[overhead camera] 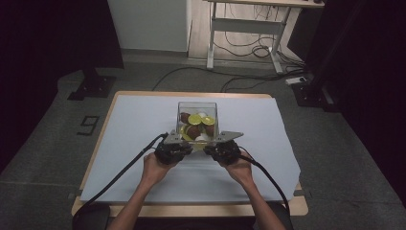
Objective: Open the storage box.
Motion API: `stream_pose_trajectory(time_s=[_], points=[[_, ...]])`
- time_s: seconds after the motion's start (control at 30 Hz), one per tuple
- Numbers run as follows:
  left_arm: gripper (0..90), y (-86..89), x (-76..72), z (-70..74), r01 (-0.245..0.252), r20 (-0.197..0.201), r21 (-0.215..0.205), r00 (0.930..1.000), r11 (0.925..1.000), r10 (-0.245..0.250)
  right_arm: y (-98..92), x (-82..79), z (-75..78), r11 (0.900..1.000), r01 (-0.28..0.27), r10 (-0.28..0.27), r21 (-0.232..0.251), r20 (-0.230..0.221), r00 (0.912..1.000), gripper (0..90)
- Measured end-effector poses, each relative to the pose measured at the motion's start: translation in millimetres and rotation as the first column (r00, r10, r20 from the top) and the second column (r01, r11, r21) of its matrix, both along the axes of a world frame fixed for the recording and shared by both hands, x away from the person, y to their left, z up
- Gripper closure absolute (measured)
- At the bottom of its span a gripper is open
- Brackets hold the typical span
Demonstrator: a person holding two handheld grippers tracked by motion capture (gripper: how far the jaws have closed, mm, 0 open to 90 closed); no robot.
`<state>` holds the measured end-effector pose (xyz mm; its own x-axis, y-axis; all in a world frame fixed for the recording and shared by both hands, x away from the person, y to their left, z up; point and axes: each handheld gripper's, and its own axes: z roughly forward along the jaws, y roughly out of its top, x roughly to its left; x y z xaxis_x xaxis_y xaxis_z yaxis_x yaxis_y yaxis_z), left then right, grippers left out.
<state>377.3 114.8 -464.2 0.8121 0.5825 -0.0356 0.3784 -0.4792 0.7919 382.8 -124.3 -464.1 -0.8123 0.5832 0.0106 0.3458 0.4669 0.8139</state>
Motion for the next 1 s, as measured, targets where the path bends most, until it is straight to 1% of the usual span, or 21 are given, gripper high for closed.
stream_pose_trajectory(time_s=[0.1, 0.27, 0.63, 0.77, 1.0], points=[[81.3, 1.0, -2.9, -0.7, 0.003, -0.004, -0.011, 1.0, 0.9999, -0.003, 0.8, -3.0, 0.3, 1.0, -0.002, 0.002, -0.002, -0.004, 1.0, 81.8], [81.3, 1.5, -6.7, -1.1, 0.005, -0.008, -0.017, 1.0, 0.9999, -0.005, 1.6, -7.6, 0.8, 1.0, -0.001, 0.001, -0.01, -0.001, 1.0, 81.7], [81.4, 0.9, -15.6, -1.3, 0.021, -0.012, -0.02, 0.9997, 0.9996, -0.021, -0.9, -17.4, 0.2, 1.0, -0.009, 0.009, -0.004, -0.002, 1.0, 81.6], [81.4, 1.1, -18.8, -2.0, 0.021, -0.013, -0.027, 0.9997, 0.9994, -0.021, -1.0, -21.0, -0.1, 1.0, -0.008, 0.008, -0.005, 0.005, 1.0, 81.6], [81.3, 1.6, -24.6, -2.9, 0.028, -0.016, -0.038, 0.9995, 0.9989, -0.029, -1.6, -27.2, -0.3, 1.0, -0.012, 0.012, -0.001, 0.002, 0.9999, 81.4]])
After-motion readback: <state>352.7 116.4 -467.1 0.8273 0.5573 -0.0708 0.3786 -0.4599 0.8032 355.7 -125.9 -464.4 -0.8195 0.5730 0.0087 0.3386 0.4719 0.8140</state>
